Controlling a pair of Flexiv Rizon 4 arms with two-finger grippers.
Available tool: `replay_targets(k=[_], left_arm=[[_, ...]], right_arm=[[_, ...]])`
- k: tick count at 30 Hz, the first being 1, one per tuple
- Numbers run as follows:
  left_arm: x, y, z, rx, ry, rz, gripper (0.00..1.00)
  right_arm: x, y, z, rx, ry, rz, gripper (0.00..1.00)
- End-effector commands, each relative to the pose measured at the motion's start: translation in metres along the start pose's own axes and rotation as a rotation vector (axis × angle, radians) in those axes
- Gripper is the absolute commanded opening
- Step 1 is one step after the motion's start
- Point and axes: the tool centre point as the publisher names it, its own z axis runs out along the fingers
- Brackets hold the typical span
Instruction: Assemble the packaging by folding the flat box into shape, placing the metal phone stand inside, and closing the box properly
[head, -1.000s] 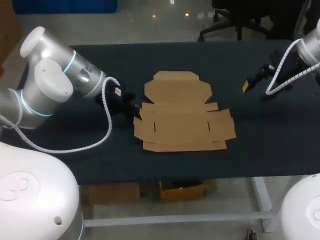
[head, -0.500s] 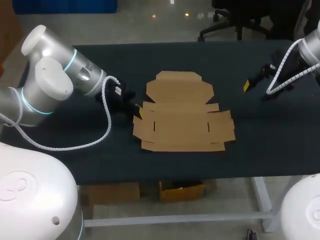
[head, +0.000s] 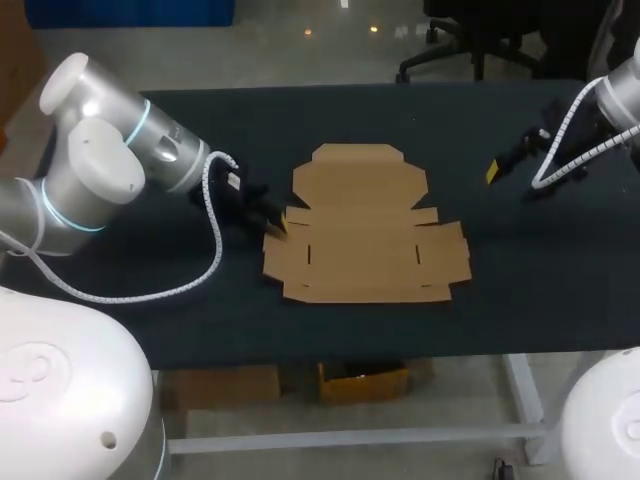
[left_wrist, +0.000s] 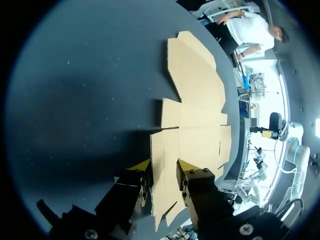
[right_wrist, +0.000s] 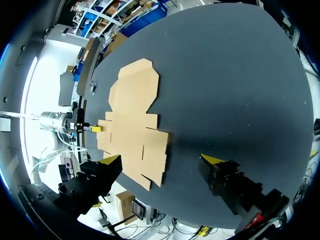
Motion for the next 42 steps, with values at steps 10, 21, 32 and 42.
replay_targets(k=[10,21,32,42], left_arm=[[0.001,0.005,-0.001,-0.013,-0.035,0.003,0.00],[0.001,0.011,-0.003,-0.025,-0.041,0.016,0.00],[-0.001,0.018,-0.003,-0.042,-0.025,0.023,0.00],[-0.001,0.024,-0.002,-0.036,-0.021,0.021,0.00]], right_arm=[[-0.001,-0.002,0.000,-0.001,0.001,0.003,1.00],[0.000,-0.003,0.000,-0.001,0.002,0.004,1.00],[0.000,-0.003,0.000,0.001,-0.001,0.005,1.00],[0.002,-0.002,0.001,0.005,-0.003,0.005,1.00]])
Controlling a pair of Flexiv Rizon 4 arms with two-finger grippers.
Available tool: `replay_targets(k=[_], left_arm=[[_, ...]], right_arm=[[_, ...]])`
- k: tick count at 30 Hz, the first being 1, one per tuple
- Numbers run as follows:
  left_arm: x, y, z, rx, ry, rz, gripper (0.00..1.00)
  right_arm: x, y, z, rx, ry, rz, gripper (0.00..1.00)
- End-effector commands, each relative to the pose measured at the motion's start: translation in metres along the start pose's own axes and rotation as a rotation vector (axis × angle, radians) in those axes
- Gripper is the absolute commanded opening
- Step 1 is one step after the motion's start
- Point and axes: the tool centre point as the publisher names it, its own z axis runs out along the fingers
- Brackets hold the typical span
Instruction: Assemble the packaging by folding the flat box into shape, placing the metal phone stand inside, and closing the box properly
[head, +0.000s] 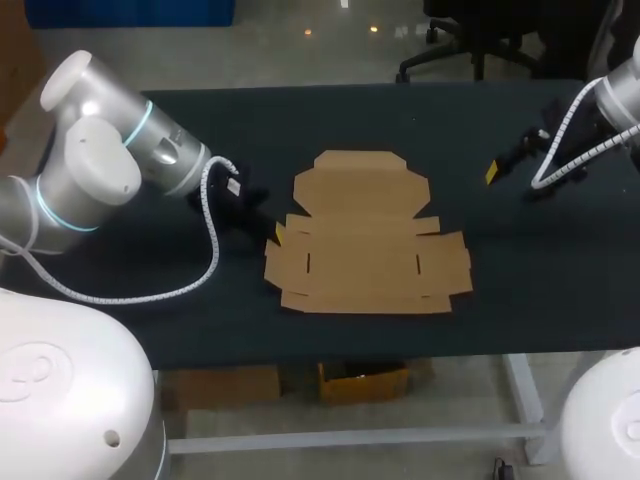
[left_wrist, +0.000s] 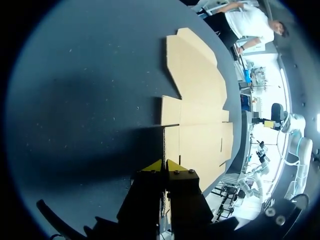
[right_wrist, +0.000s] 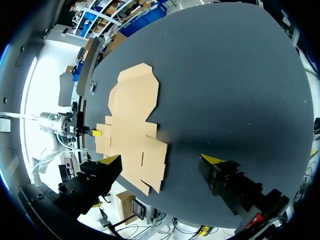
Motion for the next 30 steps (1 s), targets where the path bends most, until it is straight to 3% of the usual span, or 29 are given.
replay_targets(k=[1,23,24,25,26,28,30], left_arm=[[0.000,0.003,-0.001,0.012,0.001,-0.008,0.00],[-0.003,-0.003,-0.005,0.045,0.008,-0.033,0.00],[-0.003,-0.005,-0.005,0.045,0.008,-0.034,0.08],[-0.003,-0.006,-0.005,0.045,0.007,-0.035,0.27],[-0.003,-0.007,-0.006,0.045,0.007,-0.036,0.47],[-0.002,-0.009,-0.007,0.043,0.002,-0.036,0.98],[-0.002,-0.011,-0.011,0.040,-0.005,-0.031,1.00]], right_arm=[[0.001,-0.001,0.000,0.002,-0.003,0.001,1.00],[0.000,0.000,0.000,0.004,0.001,0.001,1.00],[0.000,0.000,0.001,0.004,0.001,0.001,1.00],[0.000,0.000,0.000,0.004,0.001,0.002,1.00],[0.000,0.000,0.000,0.004,0.002,0.002,1.00],[0.001,-0.001,0.000,0.002,0.002,0.002,1.00],[0.001,-0.001,0.000,0.002,0.001,0.001,1.00]])
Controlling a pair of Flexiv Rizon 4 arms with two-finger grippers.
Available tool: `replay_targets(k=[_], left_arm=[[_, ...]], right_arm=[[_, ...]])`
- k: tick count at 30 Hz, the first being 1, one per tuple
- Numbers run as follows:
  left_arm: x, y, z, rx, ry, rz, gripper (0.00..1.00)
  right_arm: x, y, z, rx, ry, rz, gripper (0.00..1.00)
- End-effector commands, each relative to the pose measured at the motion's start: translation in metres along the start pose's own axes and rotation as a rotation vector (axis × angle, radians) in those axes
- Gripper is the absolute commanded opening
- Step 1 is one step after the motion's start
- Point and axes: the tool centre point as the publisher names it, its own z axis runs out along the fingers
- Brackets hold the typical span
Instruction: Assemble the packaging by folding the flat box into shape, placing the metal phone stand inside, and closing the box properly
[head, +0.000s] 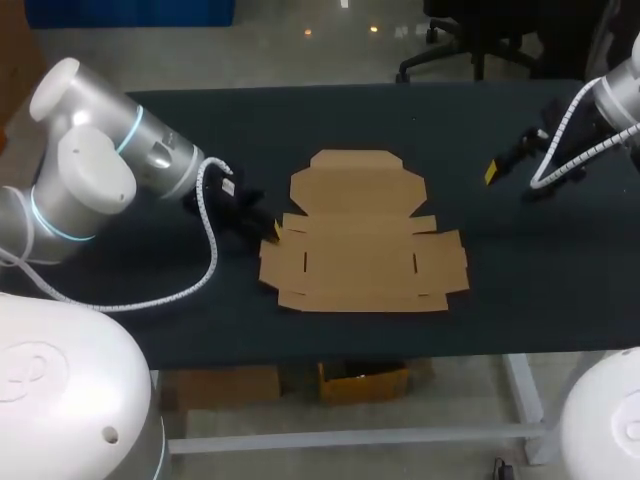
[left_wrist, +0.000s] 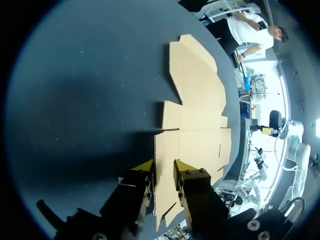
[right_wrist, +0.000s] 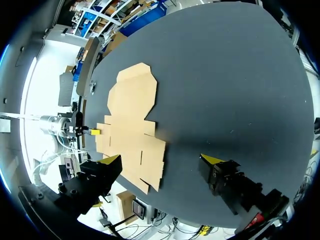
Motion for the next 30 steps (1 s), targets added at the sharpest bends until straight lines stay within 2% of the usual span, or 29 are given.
replay_targets(k=[1,9,23,24,25,27,28,29,30], left_arm=[[0.003,-0.006,-0.007,-0.011,-0.018,0.003,1.00],[0.001,-0.014,-0.021,0.000,-0.067,0.021,1.00],[0.002,-0.032,-0.065,0.026,-0.154,0.060,1.00],[0.002,-0.033,-0.068,0.031,-0.158,0.059,0.96],[0.002,-0.034,-0.070,0.039,-0.166,0.066,0.65],[0.002,-0.035,-0.073,0.041,-0.166,0.066,0.29],[0.002,-0.035,-0.074,0.046,-0.168,0.069,0.05],[0.002,-0.036,-0.075,0.048,-0.169,0.070,0.00],[0.002,-0.036,-0.076,0.050,-0.170,0.073,0.00]], right_arm=[[0.000,-0.001,-0.001,-0.001,0.001,-0.001,1.00],[0.002,-0.002,-0.002,-0.003,0.001,-0.003,1.00],[0.005,-0.002,-0.005,-0.008,-0.005,-0.004,1.00],[0.006,-0.002,-0.006,-0.010,-0.006,-0.004,1.00],[0.006,-0.002,-0.006,-0.010,-0.007,-0.004,1.00],[0.007,-0.002,-0.006,-0.012,-0.008,-0.005,1.00],[0.007,-0.003,-0.006,-0.013,-0.009,-0.006,1.00],[0.008,-0.003,-0.006,-0.014,-0.009,-0.007,1.00],[0.008,-0.003,-0.006,-0.014,-0.009,-0.008,1.00]])
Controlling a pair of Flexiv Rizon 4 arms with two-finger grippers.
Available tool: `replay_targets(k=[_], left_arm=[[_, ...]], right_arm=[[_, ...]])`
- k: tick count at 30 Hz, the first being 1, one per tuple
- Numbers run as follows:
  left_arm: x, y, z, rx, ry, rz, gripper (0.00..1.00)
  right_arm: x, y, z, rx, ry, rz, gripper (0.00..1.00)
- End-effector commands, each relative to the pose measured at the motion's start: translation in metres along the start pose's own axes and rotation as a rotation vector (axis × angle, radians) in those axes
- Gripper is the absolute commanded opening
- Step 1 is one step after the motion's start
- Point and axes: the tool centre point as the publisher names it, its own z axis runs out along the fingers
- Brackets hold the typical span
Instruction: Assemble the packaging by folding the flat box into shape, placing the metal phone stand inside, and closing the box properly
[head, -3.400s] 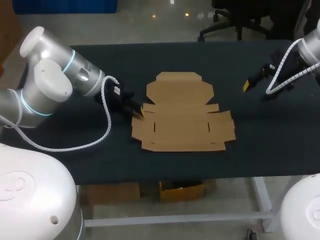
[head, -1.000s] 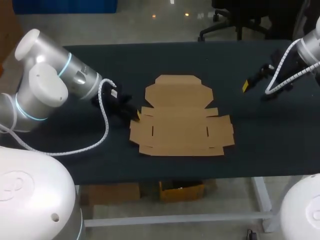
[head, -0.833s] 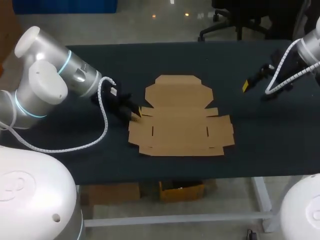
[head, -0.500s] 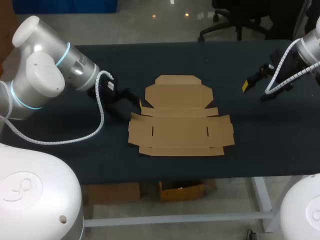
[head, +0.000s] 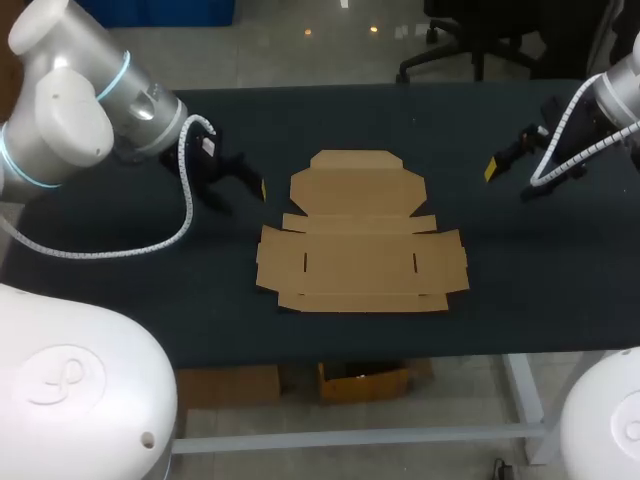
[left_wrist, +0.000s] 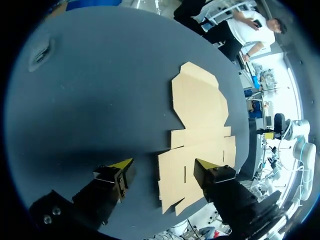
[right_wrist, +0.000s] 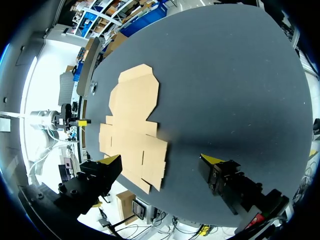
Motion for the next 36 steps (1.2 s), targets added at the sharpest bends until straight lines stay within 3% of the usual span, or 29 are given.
replay_targets(k=[1,3,5,7,36], left_arm=[[0.002,0.002,-0.007,0.006,-0.018,0.005,0.00],[0.002,0.002,-0.008,0.008,-0.023,0.011,0.00],[0.002,0.002,-0.009,0.012,-0.027,0.016,0.00],[0.003,0.003,-0.010,0.012,-0.033,0.021,0.00],[0.011,0.005,-0.017,0.010,-0.050,0.054,0.00]], right_arm=[[0.003,-0.004,-0.001,-0.008,-0.005,-0.002,0.92],[0.003,-0.004,-0.001,-0.009,-0.006,-0.003,0.47],[0.004,-0.004,-0.001,-0.010,-0.007,-0.003,0.31],[0.006,-0.004,-0.002,-0.012,-0.008,-0.004,0.00],[0.008,-0.011,0.002,-0.052,-0.046,0.030,0.00]])
